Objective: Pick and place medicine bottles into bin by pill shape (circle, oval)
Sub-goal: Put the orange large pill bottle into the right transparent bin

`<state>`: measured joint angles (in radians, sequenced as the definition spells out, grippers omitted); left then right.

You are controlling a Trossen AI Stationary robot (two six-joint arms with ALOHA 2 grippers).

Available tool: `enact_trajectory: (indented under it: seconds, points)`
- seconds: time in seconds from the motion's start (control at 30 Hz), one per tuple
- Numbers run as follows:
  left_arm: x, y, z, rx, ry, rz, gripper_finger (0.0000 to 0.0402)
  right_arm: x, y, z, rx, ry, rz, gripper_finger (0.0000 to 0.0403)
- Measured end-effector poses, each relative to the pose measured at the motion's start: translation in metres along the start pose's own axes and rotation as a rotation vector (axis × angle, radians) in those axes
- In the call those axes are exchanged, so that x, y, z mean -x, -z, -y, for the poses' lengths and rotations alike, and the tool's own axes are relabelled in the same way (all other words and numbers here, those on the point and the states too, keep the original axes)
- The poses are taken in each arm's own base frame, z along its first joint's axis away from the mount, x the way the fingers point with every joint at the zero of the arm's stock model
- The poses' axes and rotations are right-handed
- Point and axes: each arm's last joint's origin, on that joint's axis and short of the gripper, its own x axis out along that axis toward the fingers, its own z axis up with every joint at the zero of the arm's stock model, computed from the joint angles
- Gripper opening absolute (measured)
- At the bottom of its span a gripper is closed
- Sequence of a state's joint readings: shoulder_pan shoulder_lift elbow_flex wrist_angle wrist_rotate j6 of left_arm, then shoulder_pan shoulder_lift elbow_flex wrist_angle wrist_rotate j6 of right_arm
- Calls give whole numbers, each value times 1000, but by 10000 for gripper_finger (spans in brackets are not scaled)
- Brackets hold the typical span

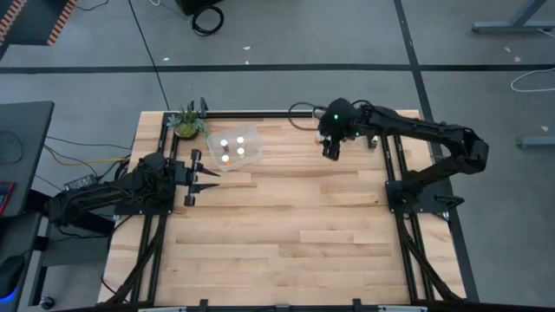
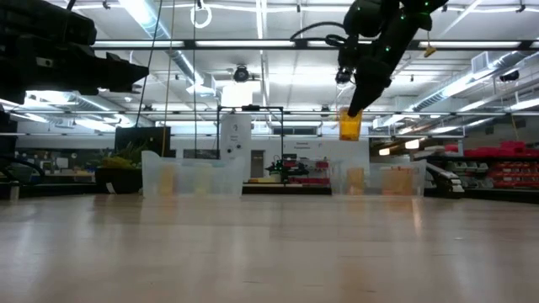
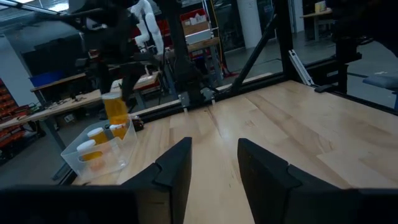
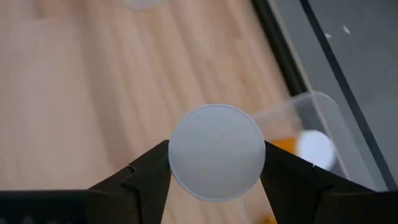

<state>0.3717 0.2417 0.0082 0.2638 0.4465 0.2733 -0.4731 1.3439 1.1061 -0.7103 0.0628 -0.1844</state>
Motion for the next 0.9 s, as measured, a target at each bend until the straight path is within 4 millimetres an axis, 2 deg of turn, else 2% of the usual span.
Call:
enact_trajectory:
  seconds: [0.23, 0.4, 0.57, 0.9]
  points:
    - [0, 0, 0, 0, 0, 0, 147, -5, 9, 40, -137, 107, -25, 232]
    - [0, 0, 0, 0, 0, 0, 148, -13, 14, 59, -196, 140, -51, 232]
    - [0, 0, 0, 0, 0, 0, 142, -24, 19, 68, -221, 138, -89, 232]
    - [0, 0, 0, -1, 0, 0, 146, -37, 21, 68, -251, 107, -129, 232]
